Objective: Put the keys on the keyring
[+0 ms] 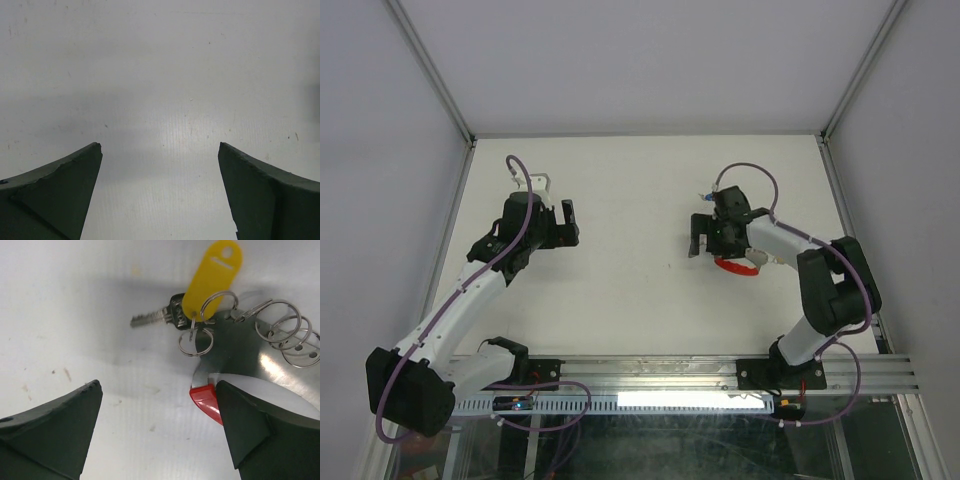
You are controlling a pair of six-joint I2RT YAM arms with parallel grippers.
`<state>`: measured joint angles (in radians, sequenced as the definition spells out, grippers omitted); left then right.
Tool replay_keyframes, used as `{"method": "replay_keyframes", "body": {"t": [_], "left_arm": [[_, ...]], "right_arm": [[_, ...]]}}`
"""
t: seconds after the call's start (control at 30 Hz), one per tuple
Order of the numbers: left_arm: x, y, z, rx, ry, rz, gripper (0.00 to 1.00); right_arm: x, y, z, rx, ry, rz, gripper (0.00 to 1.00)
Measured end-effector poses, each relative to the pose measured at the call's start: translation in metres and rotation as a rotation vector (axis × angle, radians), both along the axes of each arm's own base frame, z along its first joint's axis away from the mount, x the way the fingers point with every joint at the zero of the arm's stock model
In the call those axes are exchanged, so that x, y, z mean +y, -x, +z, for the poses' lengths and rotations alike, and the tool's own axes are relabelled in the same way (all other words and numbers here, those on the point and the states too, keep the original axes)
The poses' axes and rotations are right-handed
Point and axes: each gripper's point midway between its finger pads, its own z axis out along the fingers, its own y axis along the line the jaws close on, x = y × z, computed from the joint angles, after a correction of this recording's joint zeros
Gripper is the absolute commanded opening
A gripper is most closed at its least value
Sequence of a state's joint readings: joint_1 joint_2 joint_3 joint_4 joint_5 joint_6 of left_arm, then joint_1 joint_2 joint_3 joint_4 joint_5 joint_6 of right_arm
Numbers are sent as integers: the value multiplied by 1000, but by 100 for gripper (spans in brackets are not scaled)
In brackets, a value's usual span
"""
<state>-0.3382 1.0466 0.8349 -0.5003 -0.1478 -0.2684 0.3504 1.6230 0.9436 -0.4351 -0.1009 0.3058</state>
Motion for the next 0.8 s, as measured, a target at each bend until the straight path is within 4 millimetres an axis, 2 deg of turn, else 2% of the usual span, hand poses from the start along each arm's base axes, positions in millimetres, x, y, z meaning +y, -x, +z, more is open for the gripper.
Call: {"method": "replay_keyframes", "body": {"t": [0.43, 0.63, 0.8], "left_arm": [[0, 1, 5, -17, 6, 0, 99], [0, 1, 7, -22, 8, 0, 99], [1, 2, 10, -30, 11, 0, 99]], "right_arm": [[97, 77, -1, 27, 19, 233, 99], [147, 134, -1, 46, 22, 385, 99], [176, 177, 0, 63, 11, 469, 99]]}}
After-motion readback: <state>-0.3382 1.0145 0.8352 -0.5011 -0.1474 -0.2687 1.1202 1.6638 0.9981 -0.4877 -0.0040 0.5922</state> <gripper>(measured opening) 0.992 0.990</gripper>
